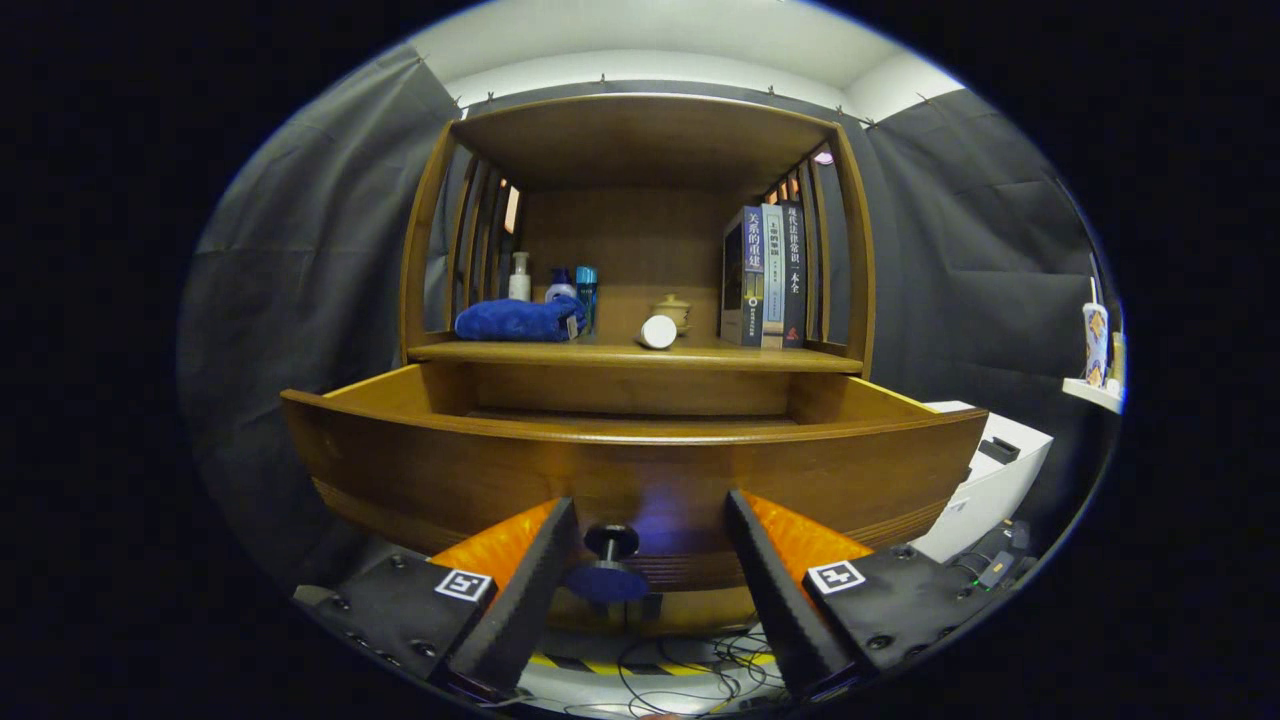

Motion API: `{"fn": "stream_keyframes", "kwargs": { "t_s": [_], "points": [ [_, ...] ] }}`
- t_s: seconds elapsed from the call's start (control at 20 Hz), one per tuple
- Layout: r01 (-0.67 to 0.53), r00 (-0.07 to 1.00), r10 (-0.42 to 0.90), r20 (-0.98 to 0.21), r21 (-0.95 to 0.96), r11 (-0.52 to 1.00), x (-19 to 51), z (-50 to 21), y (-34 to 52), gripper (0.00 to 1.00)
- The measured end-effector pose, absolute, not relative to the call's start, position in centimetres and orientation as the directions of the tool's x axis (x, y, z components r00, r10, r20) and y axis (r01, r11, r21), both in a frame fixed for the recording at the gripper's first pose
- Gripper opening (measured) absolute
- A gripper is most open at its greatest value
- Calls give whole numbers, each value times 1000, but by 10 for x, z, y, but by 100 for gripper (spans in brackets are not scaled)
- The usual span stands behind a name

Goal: Pull open the drawer, take out the items inside it, and place them on the countertop above the cabinet.

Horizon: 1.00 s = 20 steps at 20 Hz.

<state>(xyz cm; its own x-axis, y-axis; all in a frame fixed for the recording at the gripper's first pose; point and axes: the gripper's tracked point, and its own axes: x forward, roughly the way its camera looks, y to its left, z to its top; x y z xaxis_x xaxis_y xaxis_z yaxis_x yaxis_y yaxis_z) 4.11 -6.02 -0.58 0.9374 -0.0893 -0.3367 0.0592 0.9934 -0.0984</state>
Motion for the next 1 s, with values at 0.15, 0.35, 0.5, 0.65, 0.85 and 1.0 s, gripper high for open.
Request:
{"fn": "stream_keyframes", "kwargs": {
  "t_s": [0.15, 0.35, 0.5, 0.65, 0.85, 1.0],
  "points": [
    [63, 933, -89, -349, -85, 994, 56, -9, -60, 99],
    [61, 938, -90, -334, -96, 994, 84, -7, -63, 99],
    [59, 929, -91, -358, -100, 993, 104, -15, -66, 99],
    [59, 933, -91, -349, -102, 993, 127, -16, -68, 99],
    [60, 937, -91, -336, -102, 993, 153, -22, -70, 99],
    [63, 935, -93, -342, -97, 993, 168, -26, -71, 99]
  ]
}}
